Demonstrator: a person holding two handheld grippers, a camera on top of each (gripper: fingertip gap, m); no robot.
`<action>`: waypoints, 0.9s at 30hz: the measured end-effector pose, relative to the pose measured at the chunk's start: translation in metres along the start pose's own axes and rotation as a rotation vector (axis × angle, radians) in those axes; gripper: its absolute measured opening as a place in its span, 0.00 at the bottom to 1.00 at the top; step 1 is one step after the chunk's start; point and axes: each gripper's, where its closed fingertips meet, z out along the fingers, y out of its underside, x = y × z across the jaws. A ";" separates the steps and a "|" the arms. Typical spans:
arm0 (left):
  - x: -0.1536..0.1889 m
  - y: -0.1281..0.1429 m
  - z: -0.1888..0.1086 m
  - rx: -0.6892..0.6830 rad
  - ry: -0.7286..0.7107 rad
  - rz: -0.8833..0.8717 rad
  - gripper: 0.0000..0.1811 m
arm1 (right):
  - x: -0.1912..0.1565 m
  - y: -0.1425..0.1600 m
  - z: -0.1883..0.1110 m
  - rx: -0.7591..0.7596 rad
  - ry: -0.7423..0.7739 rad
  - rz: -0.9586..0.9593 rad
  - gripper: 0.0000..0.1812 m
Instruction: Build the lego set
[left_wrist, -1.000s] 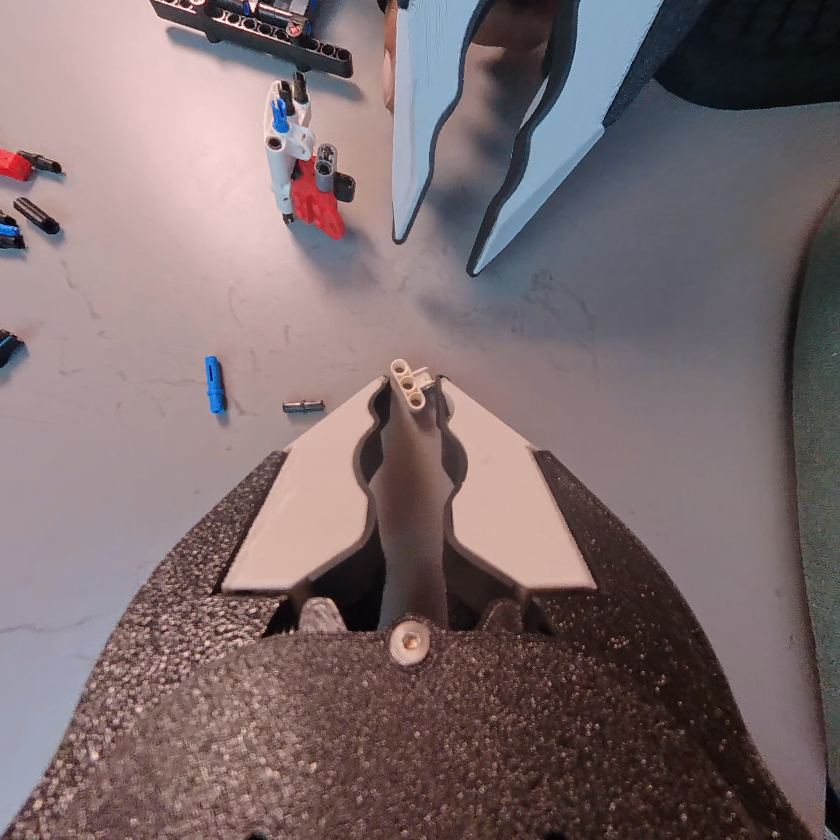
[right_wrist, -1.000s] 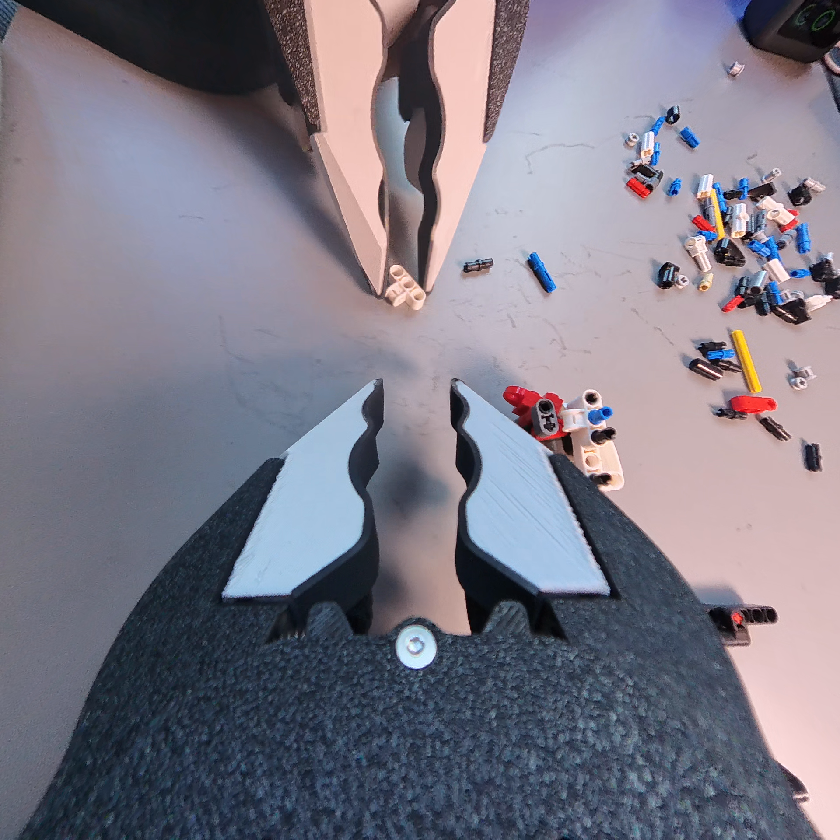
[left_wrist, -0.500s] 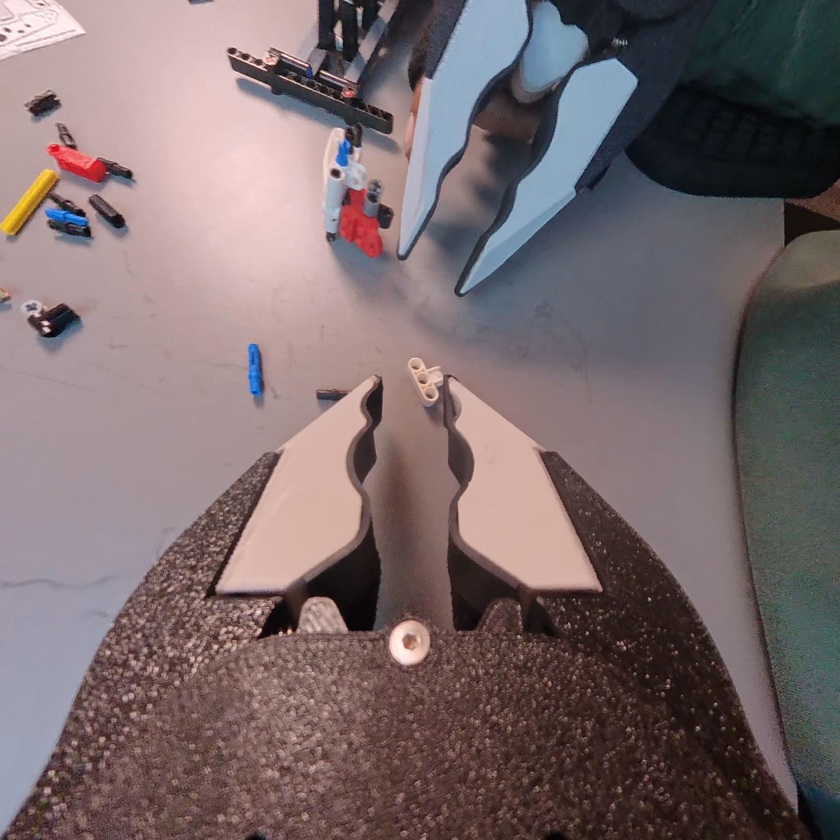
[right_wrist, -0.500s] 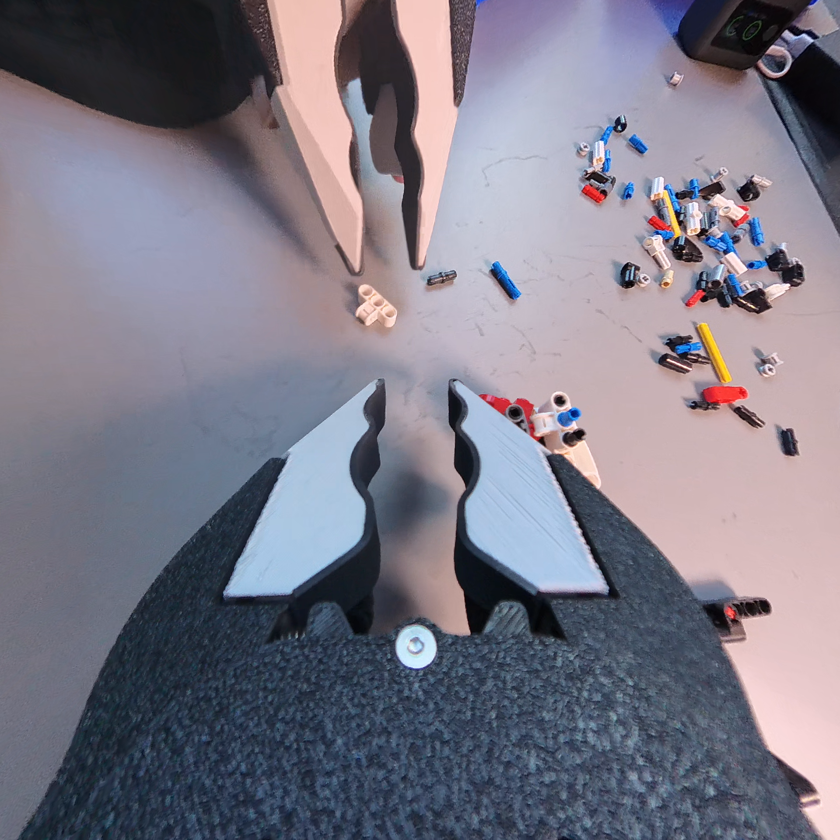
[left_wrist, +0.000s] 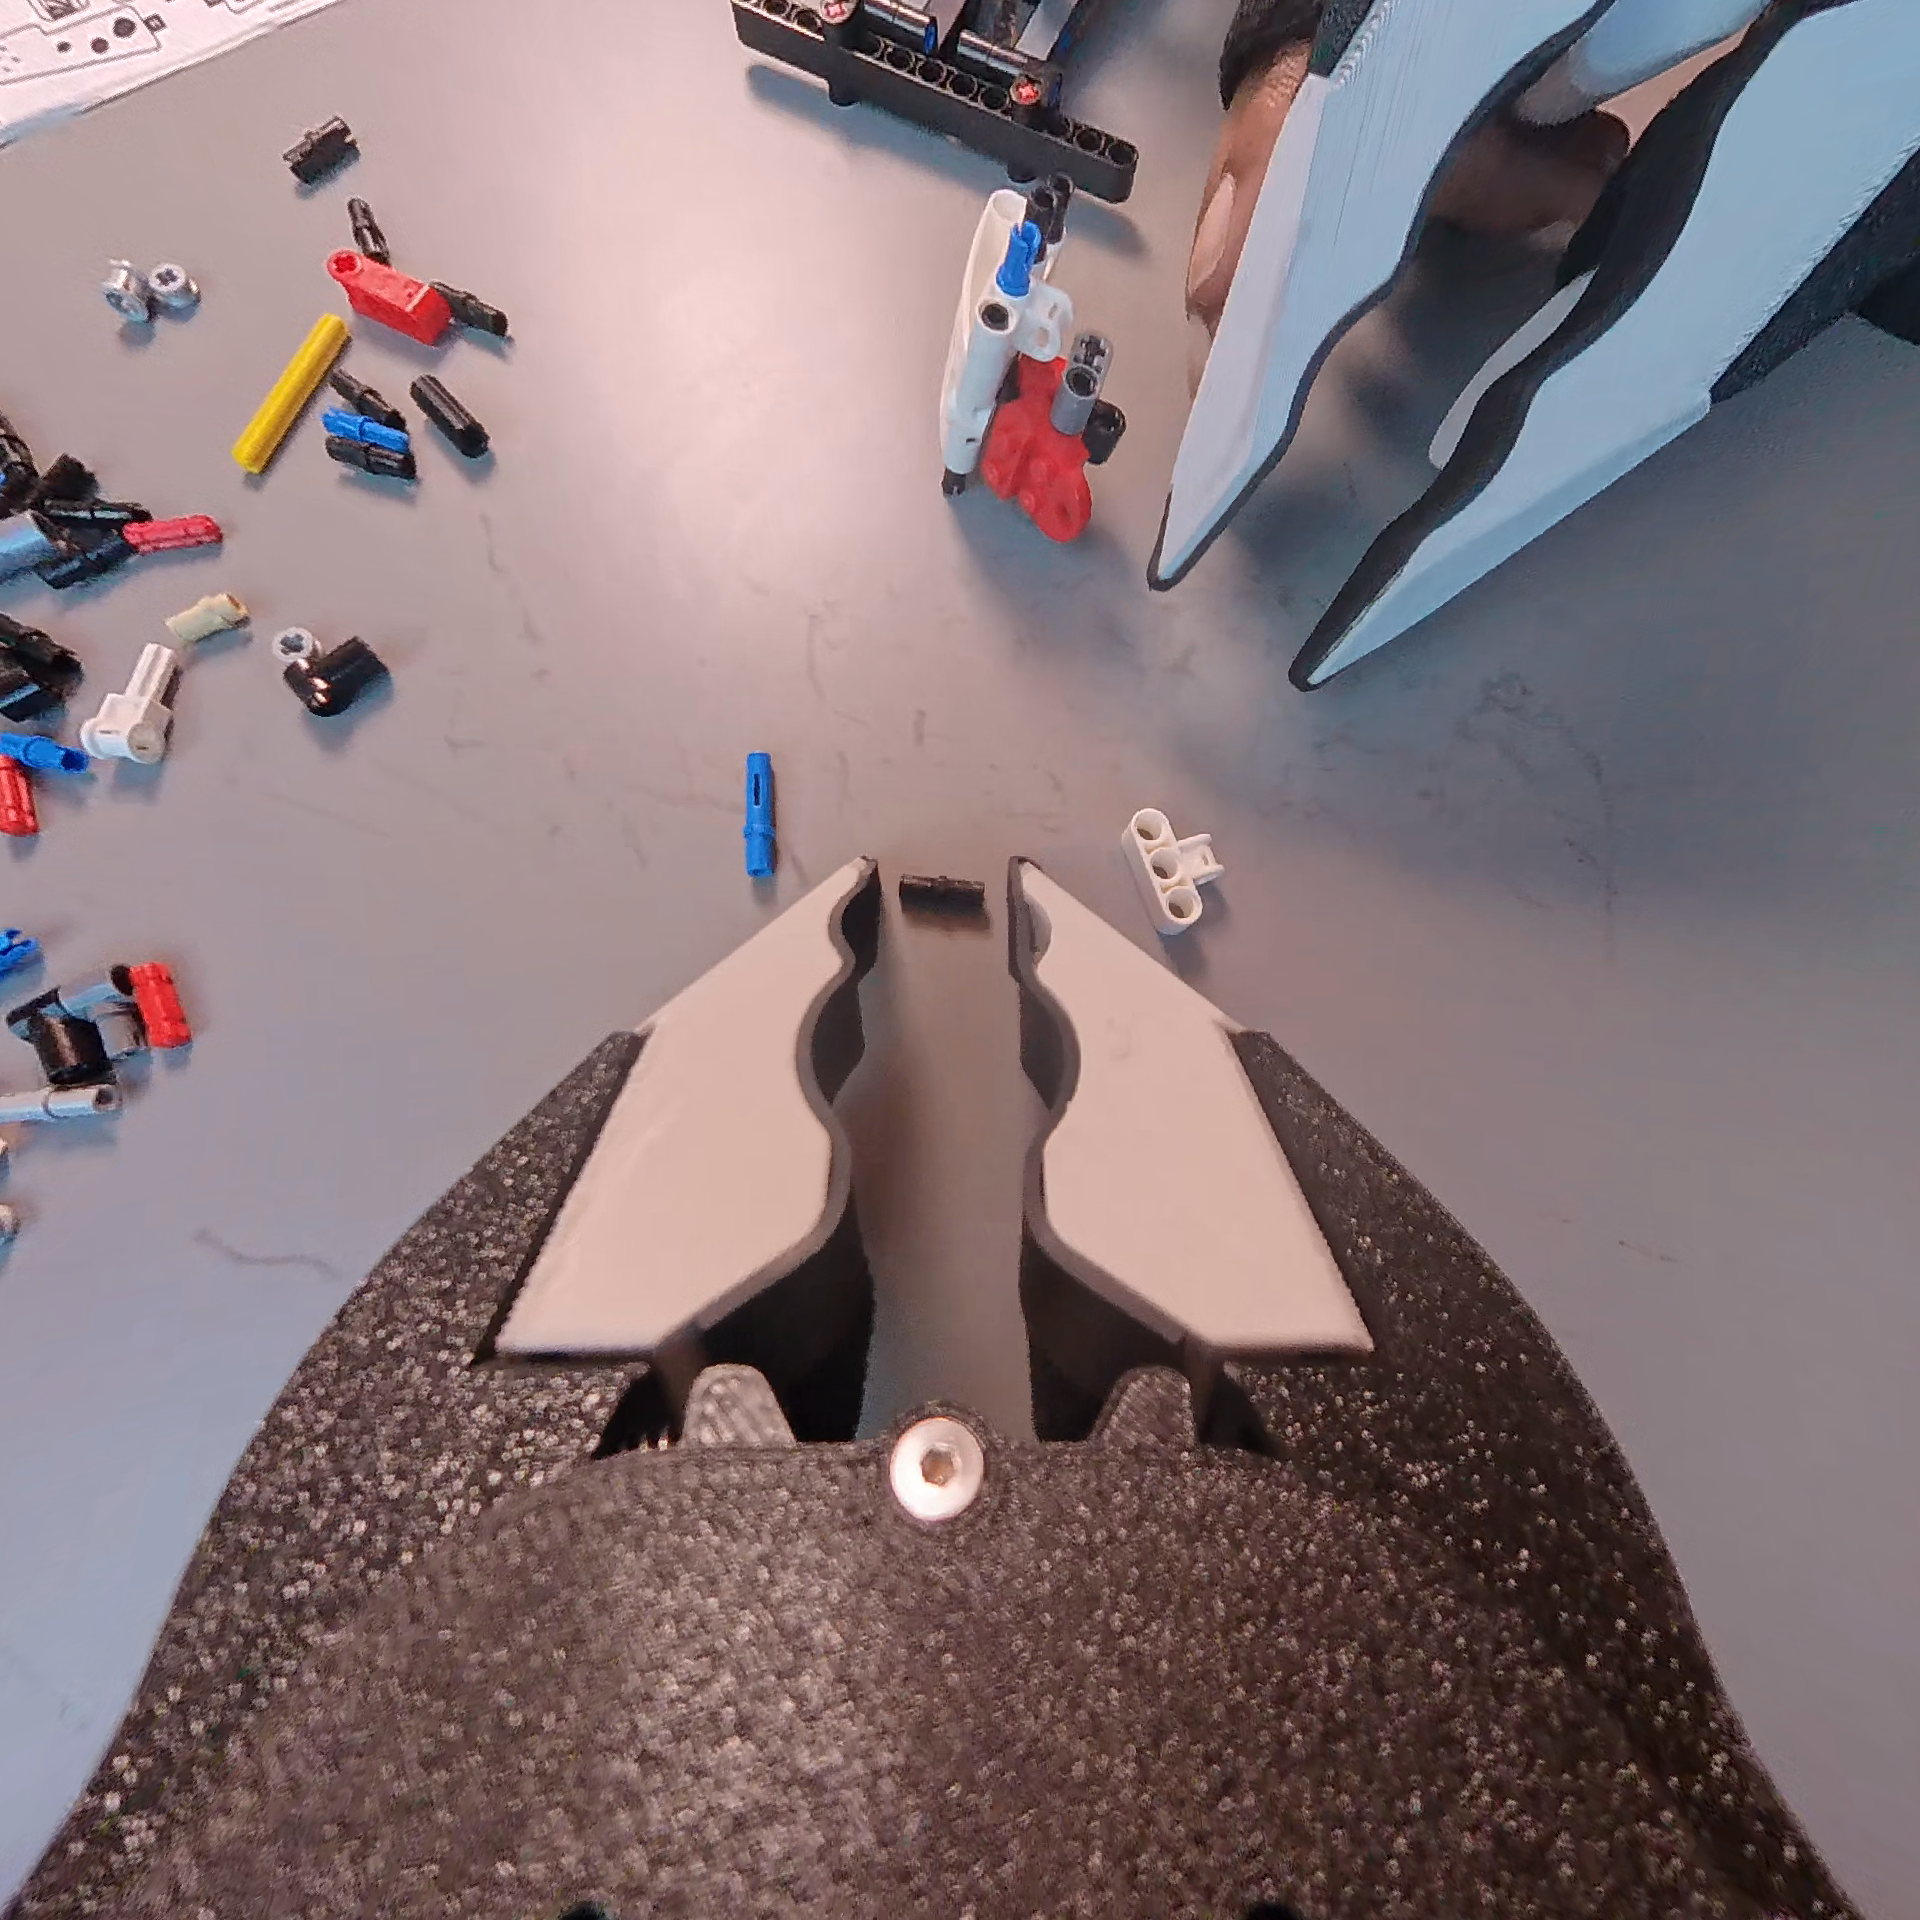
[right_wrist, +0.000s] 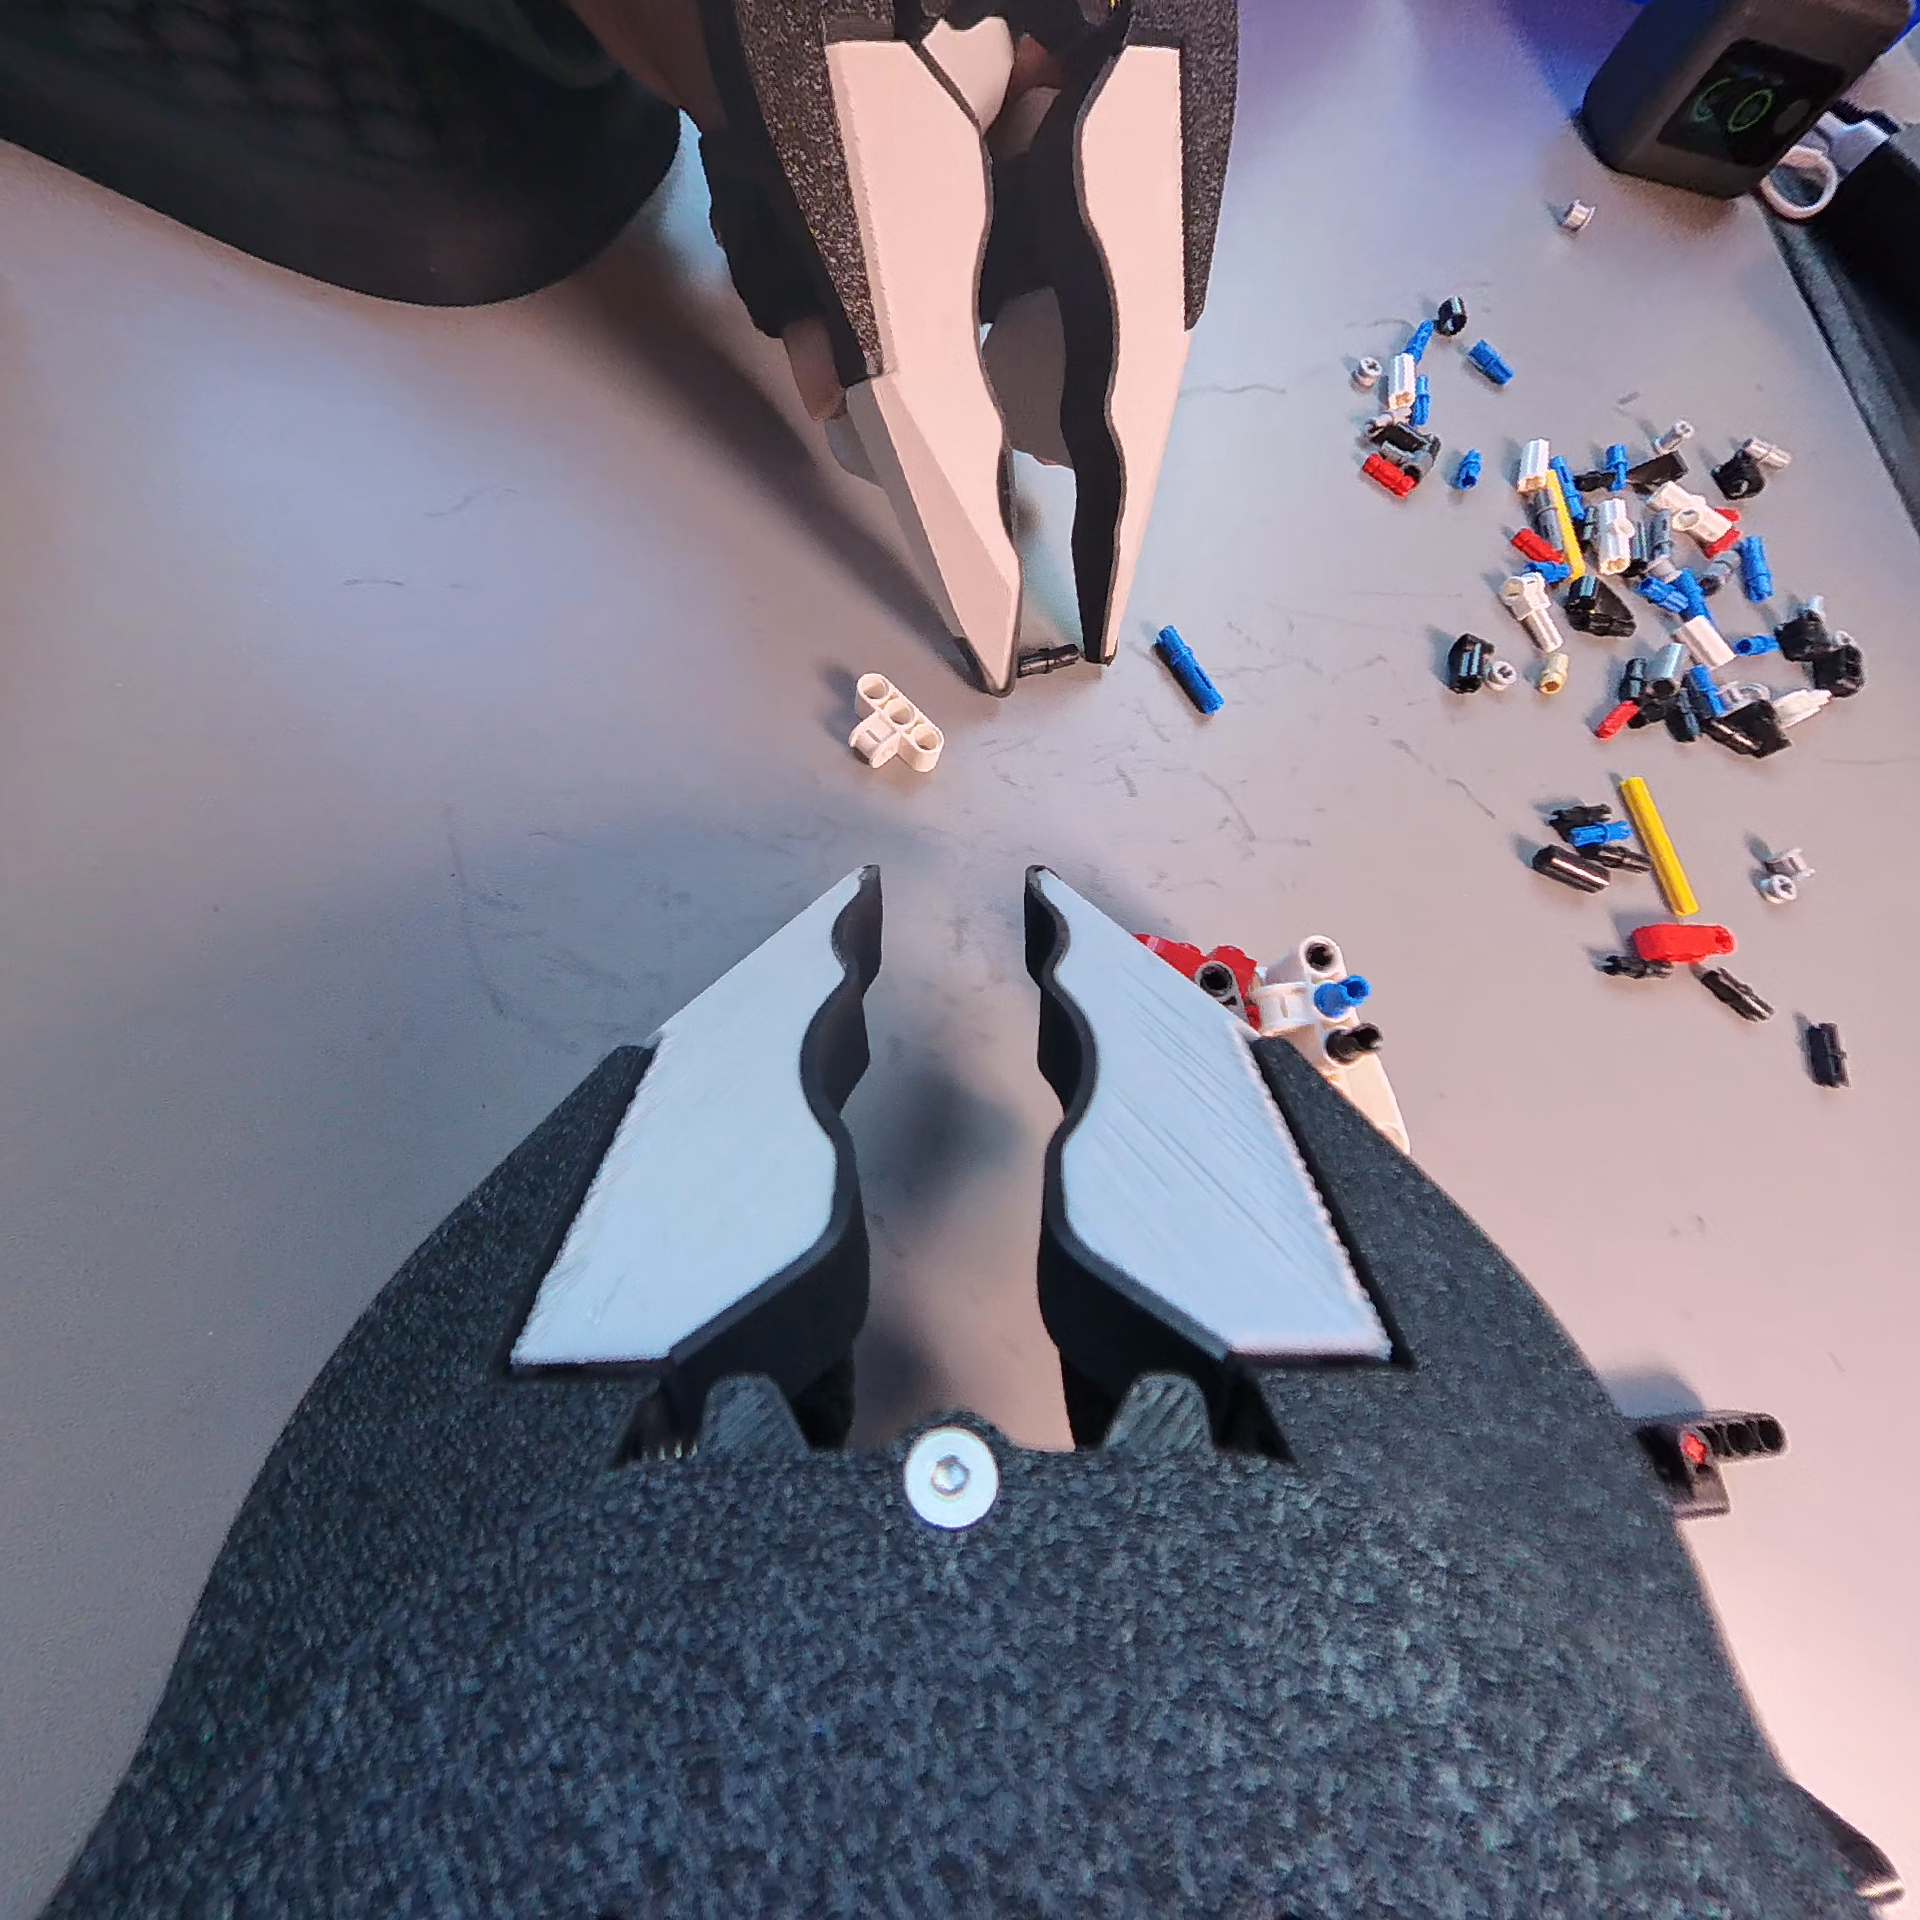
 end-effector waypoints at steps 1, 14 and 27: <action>0.000 0.000 0.000 -0.001 -0.004 0.002 0.12 | 0.000 0.000 0.000 0.000 0.001 0.000 0.15; 0.004 0.000 -0.005 0.017 -0.004 0.008 0.09 | 0.001 -0.002 0.003 -0.006 0.024 0.000 0.15; 0.020 0.004 -0.006 -0.002 0.052 0.015 0.10 | -0.012 -0.015 0.037 -0.163 -0.058 0.142 0.15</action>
